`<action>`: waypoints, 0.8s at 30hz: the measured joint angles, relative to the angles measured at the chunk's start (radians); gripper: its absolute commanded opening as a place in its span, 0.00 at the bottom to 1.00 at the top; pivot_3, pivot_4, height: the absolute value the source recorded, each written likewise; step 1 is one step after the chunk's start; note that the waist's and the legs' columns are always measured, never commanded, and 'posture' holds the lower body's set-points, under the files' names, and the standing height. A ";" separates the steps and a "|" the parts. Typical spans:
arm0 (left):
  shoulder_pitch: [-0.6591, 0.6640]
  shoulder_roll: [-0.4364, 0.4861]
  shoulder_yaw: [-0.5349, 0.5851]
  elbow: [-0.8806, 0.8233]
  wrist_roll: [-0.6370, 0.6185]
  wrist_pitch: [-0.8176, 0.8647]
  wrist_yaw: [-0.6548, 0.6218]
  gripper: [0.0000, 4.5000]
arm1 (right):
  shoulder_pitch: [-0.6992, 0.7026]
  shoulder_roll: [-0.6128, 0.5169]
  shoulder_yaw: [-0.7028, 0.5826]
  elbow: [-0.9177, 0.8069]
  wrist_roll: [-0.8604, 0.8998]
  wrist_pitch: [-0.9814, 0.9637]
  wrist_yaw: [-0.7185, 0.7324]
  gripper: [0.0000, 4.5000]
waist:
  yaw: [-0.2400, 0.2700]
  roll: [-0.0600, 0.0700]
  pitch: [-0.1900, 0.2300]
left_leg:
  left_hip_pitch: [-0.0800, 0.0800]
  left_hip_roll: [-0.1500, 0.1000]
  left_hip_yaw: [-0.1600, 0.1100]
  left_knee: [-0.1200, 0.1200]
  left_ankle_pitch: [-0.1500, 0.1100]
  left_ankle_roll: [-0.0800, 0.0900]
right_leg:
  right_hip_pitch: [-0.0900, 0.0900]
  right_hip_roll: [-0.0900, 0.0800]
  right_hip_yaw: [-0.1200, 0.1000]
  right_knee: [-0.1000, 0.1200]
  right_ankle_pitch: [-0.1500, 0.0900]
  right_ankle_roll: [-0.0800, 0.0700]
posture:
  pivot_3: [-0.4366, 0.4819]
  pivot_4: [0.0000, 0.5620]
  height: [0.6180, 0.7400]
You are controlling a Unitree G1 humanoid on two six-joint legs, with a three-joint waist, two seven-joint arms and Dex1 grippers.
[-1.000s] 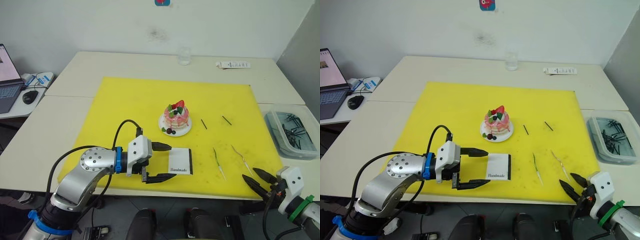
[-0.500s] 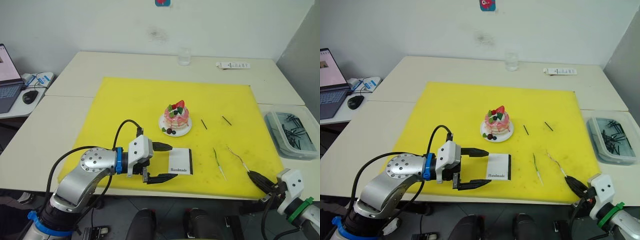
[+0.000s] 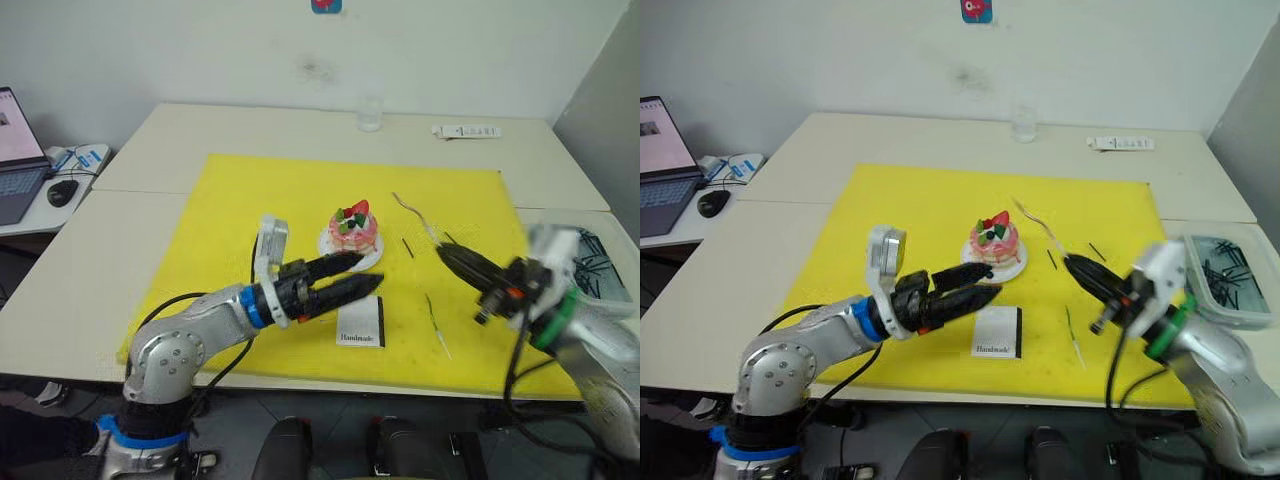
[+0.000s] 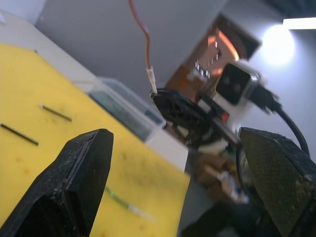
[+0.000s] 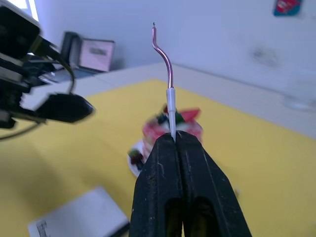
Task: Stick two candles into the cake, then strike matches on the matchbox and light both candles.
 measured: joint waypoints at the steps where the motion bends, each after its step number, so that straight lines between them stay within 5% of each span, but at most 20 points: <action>1: -0.017 -0.029 0.004 0.012 -0.014 -0.006 0.043 0.86 | -0.045 0.020 0.031 0.009 -0.011 0.000 -0.009 0.00 | 0.000 -0.001 0.000 | 0.000 0.000 0.000 0.000 0.000 0.000 | 0.000 0.002 0.000 0.000 0.000 0.000 | 0.48 0.27 1.00; 4: -0.044 -0.074 0.019 0.026 -0.021 -0.033 0.123 0.66 | -0.105 0.066 0.095 0.048 -0.052 -0.001 -0.031 0.00 | 0.004 -0.001 -0.001 | -0.002 -0.001 0.001 -0.001 0.000 0.000 | 0.000 0.001 0.001 -0.002 -0.002 0.003 | 0.48 0.27 1.00; 11: -0.070 -0.176 0.011 0.052 0.025 -0.113 0.208 0.66 | -0.154 0.091 0.130 0.098 -0.079 -0.006 -0.011 0.00 | 0.002 -0.001 -0.001 | -0.002 -0.002 0.002 0.000 0.000 0.000 | 0.000 0.000 0.001 -0.002 -0.002 0.003 | 0.48 0.27 1.00; 24: -0.070 -0.226 -0.019 0.052 0.068 -0.175 0.222 0.66 | -0.172 0.096 0.130 0.117 -0.082 -0.008 0.014 0.00 | 0.001 -0.001 -0.001 | -0.001 -0.001 0.002 0.000 0.000 0.000 | 0.000 0.002 0.002 -0.001 -0.001 0.001 | 0.48 0.27 1.00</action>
